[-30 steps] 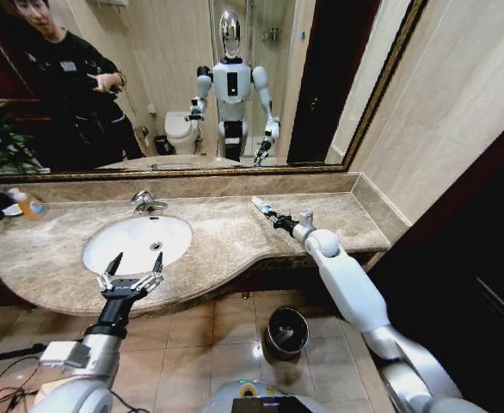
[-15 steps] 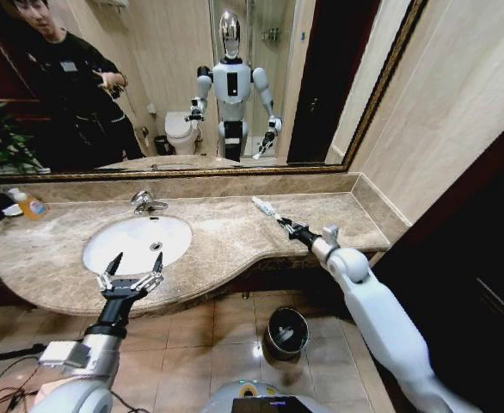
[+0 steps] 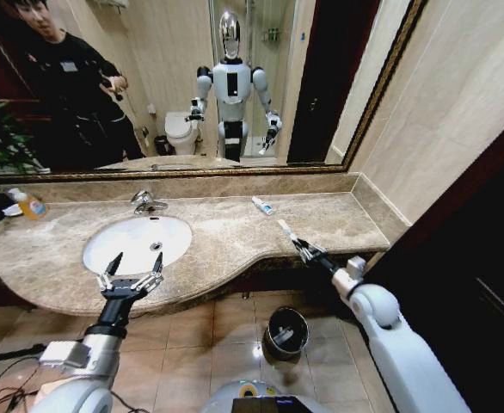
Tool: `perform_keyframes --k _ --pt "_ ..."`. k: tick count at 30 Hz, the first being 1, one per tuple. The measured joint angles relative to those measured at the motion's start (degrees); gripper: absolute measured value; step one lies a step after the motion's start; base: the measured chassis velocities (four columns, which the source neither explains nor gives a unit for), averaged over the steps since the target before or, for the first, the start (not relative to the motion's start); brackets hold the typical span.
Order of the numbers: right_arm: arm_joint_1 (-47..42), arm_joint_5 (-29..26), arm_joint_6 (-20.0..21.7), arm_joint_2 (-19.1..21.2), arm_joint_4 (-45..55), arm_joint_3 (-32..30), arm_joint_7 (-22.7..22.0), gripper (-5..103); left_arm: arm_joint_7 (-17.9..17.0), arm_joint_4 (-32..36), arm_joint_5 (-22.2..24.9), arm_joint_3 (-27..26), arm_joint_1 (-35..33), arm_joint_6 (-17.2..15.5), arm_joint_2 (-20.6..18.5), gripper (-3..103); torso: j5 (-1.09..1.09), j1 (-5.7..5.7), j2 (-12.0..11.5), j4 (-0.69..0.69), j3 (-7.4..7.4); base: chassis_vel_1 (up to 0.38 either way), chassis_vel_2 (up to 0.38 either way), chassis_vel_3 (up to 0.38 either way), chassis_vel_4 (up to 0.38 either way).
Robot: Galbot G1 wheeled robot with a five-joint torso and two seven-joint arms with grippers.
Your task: Pick up the trash from the sink and place it in the trash bin.
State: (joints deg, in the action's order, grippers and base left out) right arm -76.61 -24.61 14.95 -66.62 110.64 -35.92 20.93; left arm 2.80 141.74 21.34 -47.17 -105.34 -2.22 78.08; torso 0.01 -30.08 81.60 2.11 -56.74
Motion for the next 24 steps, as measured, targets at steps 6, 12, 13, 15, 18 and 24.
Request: perform_keyframes --k 6,12,13,15,18,24 --pt "-4.29 -0.09 -2.50 -1.19 0.06 -2.36 1.94 16 0.00 0.00 0.00 0.00 0.00 0.00 0.00 100 -0.02 0.00 0.00 0.00 0.00 0.000 0.000 0.000 0.000" --pt "-9.08 0.10 -7.09 -2.52 -2.64 -3.53 3.49 16 0.00 0.00 0.00 0.00 0.00 0.00 0.00 100 -0.01 0.00 0.00 0.00 0.00 0.000 0.000 0.000 0.000" --pt "-9.08 0.10 -7.09 -2.52 -2.64 -3.53 3.49 16 0.00 0.00 0.00 0.00 0.00 0.00 0.00 100 -0.01 0.00 0.00 0.00 0.00 0.000 0.000 0.000 0.000" --pt "-10.70 0.25 -8.90 -3.03 -4.48 -3.35 3.44 16 0.00 0.00 0.00 0.00 0.00 0.00 0.00 100 -0.02 0.00 -0.01 0.00 0.00 0.000 0.000 0.000 0.000" --pt "-11.44 0.77 -10.66 -3.47 -6.38 -2.83 3.22 16 0.00 0.00 0.00 0.00 0.00 0.00 0.00 100 0.00 0.00 -0.01 0.00 0.00 0.000 0.000 0.000 0.000" --pt "-12.07 2.22 -12.24 -4.85 -10.15 -0.56 1.91 16 0.00 0.00 0.00 0.00 0.00 0.00 0.00 100 -0.02 -0.01 -0.01 0.00 0.00 0.000 0.000 0.000 0.000"
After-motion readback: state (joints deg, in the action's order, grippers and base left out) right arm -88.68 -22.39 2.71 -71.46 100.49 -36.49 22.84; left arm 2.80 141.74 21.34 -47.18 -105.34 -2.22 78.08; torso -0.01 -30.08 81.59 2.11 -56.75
